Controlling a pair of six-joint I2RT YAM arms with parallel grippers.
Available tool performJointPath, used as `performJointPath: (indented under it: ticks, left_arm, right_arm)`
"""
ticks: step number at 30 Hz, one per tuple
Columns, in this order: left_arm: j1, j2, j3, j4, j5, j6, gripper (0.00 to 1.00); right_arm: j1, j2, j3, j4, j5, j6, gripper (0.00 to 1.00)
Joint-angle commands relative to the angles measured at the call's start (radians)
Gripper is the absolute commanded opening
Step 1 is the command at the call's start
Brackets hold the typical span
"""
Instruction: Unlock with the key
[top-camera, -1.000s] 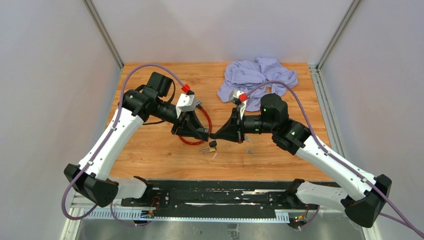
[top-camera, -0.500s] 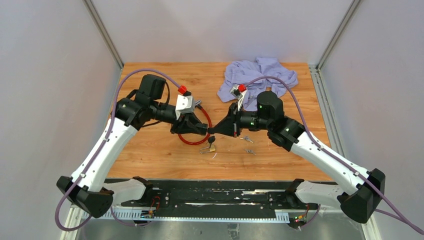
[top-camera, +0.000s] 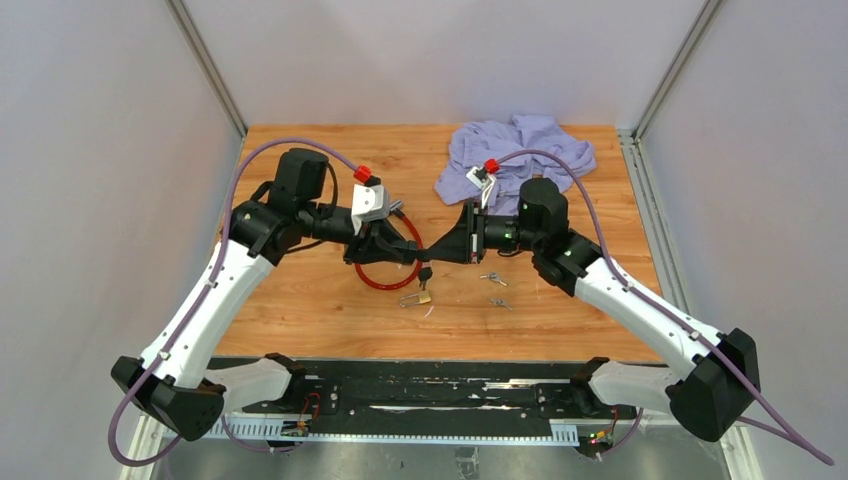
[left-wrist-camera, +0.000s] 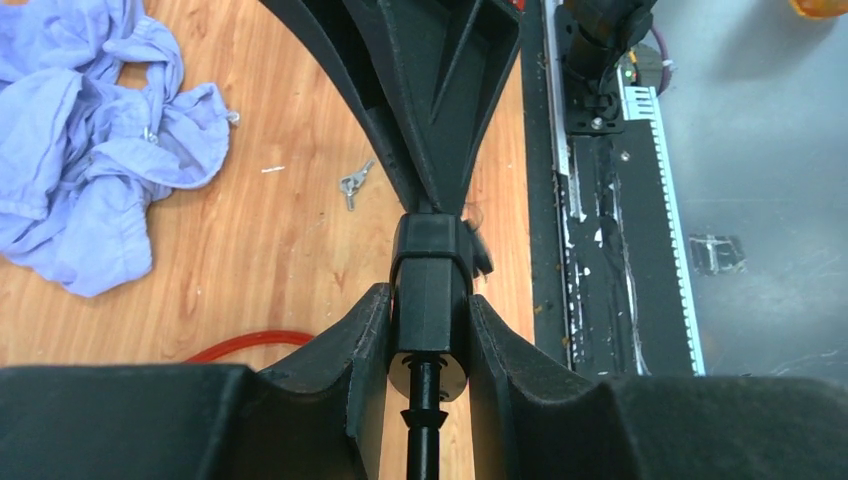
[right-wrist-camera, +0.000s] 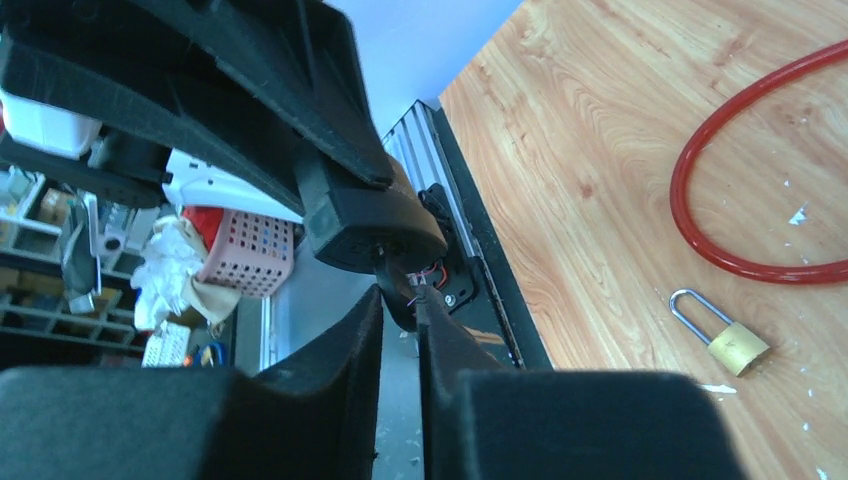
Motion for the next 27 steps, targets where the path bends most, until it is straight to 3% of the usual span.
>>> performJointPath:
  ticks: [1,6,12,17,27]
  left_arm:
    - [-0.006,-0.008,-0.004,0.203,0.064,-0.083,0.0]
    - [-0.006,-0.02,-0.07,0.417,0.124,-0.418,0.0]
    - [-0.006,-0.023,-0.146,0.742,0.167,-0.804,0.0]
    - [-0.006,-0.027,-0.165,0.774,0.194,-0.867,0.0]
    - [-0.006,-0.046,-0.208,0.814,0.214,-0.915,0.0]
  right_arm:
    - [0.018,-0.052,0.01,0.007,-0.097,-0.066,0.27]
    - [0.019,-0.155,-0.03,-0.001,0.009,-0.207,0.59]
    - [0.05,-0.139,-0.018,0.015,-0.004,-0.232,0.67]
    - [0.077,-0.121,0.004,0.027,0.023,-0.267,0.65]
    - [0.077,-0.084,-0.013,0.171,0.04,-0.179,0.35]
